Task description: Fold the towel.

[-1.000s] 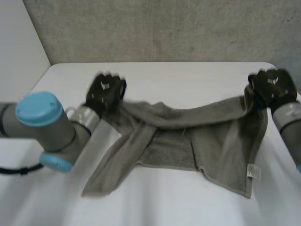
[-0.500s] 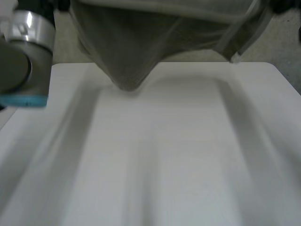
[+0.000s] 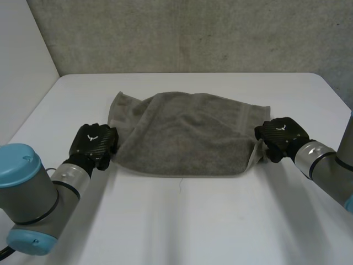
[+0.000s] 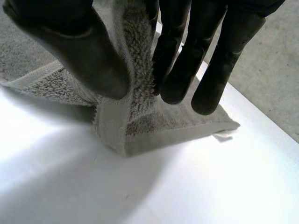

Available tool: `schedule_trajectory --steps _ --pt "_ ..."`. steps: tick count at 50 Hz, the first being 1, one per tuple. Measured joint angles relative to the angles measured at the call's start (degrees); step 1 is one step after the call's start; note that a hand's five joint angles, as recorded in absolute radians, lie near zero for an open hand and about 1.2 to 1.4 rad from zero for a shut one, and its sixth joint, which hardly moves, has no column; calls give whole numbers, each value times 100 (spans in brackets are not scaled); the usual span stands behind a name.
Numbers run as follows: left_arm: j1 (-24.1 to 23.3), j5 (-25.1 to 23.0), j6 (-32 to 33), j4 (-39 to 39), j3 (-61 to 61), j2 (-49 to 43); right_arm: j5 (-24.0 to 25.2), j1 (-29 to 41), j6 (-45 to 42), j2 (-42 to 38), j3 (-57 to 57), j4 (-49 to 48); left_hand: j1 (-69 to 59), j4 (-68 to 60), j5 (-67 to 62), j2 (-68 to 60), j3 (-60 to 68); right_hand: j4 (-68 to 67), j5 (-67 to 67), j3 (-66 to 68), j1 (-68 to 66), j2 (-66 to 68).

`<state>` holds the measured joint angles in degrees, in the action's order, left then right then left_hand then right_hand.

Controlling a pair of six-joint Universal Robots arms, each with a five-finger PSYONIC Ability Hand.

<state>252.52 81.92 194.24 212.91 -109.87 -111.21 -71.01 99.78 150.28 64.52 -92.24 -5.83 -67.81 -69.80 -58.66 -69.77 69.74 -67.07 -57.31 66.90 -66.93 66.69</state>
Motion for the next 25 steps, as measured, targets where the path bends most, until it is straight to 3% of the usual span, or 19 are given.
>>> schedule_trajectory --steps 4,8,25 --pt "-1 3 -7 2 5 83 31 -25 15 191 -435 -427 0 0 0 0 0 1705 1812 -1715 1787 -1718" --pt "-2 7 -9 39 17 116 159 -28 -13 314 -1041 -1235 0 0 0 0 0 2481 2679 -2522 2587 -2467" --pt "14 17 -27 89 -18 96 429 65 -817 453 -2482 -3528 0 0 0 0 0 2700 2946 -2645 2780 -2598"
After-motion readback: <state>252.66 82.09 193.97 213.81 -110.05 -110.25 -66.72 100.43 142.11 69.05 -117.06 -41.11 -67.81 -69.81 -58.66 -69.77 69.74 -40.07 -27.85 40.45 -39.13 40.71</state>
